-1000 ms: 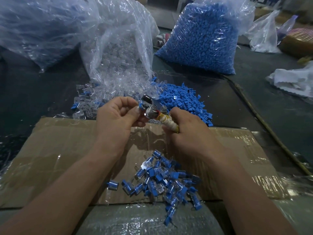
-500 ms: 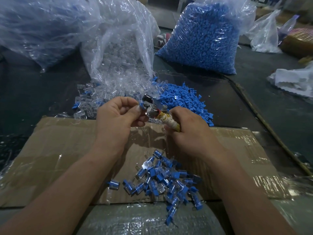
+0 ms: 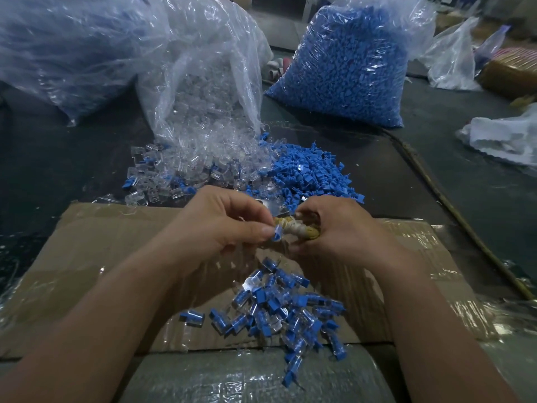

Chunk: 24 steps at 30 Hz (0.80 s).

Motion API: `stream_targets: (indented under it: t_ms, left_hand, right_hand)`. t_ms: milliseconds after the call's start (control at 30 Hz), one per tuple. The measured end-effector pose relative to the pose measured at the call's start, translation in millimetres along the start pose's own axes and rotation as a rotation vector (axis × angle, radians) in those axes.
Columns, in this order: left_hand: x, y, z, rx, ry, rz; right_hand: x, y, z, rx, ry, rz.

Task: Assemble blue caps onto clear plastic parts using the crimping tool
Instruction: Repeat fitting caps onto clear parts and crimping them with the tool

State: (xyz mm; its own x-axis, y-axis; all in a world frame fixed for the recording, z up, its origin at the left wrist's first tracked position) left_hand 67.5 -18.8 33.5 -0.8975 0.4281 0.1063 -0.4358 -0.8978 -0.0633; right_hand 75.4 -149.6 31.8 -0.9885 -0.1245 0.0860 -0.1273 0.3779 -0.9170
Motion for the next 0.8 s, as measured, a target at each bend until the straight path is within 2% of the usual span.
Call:
stream_targets:
  t_ms: [200,333,400,500,533,600,633,700,800]
  left_hand:
    - [3,24,-7,-0.155,0.016,-0.286]
    - [4,27,-7,-0.158,0.041,-0.307]
    - [1,17,-4,-0.052,0.044,-0.209]
    - [-6,-18,-3,0.018,0.072,0.149]
    - [-7,-33,-3,-0.015,0.099,0.296]
    - [-5,-54,1,-0.268,0.17,0.543]
    - [-5,-56,5,-0.432,0.202,0.598]
    - [-9,-51,9,-0.67,0.249,0.599]
    - [-17,-40,4,-0.81,0.266,0.502]
  right_hand:
    - [0,8,-3,0.041,0.009,-0.065]
    - [3,12,-3,0.066,0.0,-0.123]
    - [4,13,-2,0.038,0.009,-0.147]
    - [5,10,2,-0.015,0.03,-0.155]
    - [5,9,3,-0.021,0.027,-0.147]
    - [5,5,3,-0.025,0.012,-0.123]
    - [4,4,3,-0.038,0.011,-0.105]
    - [2,-2,3,-0.073,0.014,-0.042]
    - [-1,-11,7,-0.083,0.023,0.055]
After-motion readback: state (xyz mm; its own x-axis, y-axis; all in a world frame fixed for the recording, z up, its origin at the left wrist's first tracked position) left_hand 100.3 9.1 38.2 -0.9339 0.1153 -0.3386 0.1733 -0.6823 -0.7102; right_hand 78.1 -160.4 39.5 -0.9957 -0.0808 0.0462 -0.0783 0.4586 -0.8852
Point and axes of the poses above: each hand's wrist, its own x-axis away from the middle knuckle, its own y-axis out of the palm, z = x × y, the point moved 10 cm from there along -x, towards the middle knuckle, and after that the axes turned 4 degrees about z, right-handed, at the moved point
